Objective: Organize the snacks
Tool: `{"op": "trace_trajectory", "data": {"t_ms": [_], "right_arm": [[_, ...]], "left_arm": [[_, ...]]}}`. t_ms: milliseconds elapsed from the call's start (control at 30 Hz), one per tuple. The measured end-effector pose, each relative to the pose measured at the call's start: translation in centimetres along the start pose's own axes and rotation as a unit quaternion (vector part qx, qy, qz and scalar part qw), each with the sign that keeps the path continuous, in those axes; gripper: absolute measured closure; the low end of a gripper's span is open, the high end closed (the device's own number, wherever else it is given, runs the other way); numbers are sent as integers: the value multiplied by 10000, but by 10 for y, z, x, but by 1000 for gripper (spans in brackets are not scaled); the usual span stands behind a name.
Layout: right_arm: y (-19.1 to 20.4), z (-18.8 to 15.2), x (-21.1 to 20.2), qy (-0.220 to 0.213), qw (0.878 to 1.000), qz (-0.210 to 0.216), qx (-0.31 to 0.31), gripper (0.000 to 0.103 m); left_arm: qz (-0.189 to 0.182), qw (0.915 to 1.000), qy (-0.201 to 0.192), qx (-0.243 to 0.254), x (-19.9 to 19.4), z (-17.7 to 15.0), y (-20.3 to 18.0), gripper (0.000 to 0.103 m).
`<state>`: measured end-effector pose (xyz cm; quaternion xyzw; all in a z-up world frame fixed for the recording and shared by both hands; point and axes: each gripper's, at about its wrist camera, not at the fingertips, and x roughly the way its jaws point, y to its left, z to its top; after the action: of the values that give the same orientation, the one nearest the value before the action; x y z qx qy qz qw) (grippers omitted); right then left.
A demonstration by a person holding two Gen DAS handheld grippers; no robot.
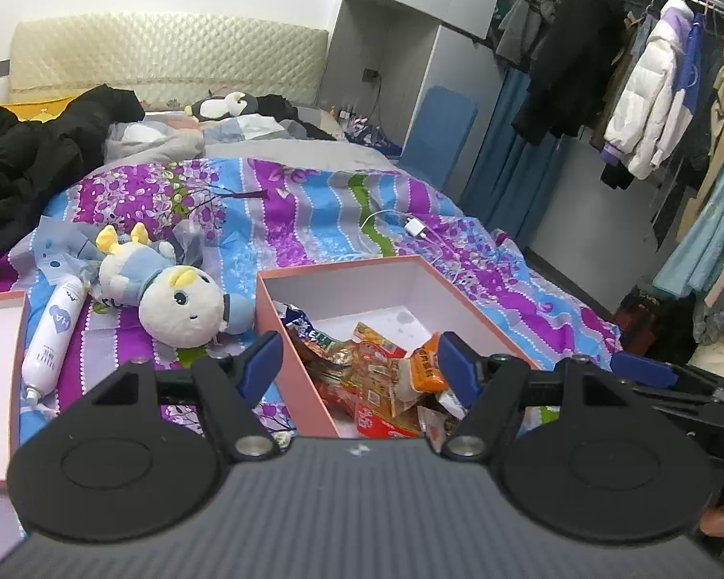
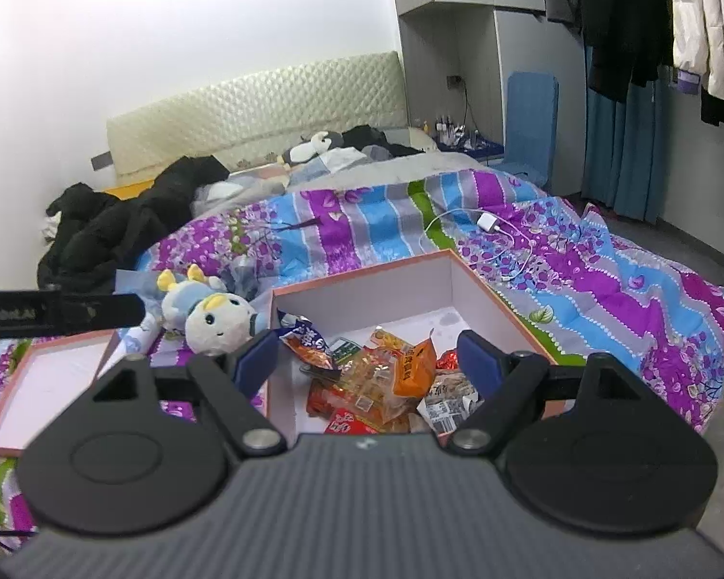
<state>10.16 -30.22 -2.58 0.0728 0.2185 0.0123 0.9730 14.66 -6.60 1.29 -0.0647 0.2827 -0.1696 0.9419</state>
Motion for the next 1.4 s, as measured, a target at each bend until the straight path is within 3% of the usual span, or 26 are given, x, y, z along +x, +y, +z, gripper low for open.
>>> {"op": "trace_trajectory", "data": {"t_ms": [167, 600, 1400], "right_arm": [[2, -10, -25, -214, 9997, -94, 86, 20], [7, -37, -60, -192, 9998, -71, -23, 20], [8, -60, -58, 42, 10000, -59, -24, 20]], "left_arm": [[79, 9997, -184, 110, -26, -11, -13, 28], [257, 9996, -120, 6, -71, -56, -30, 28], [447, 9989, 156, 64, -61, -82, -22, 28]]}}
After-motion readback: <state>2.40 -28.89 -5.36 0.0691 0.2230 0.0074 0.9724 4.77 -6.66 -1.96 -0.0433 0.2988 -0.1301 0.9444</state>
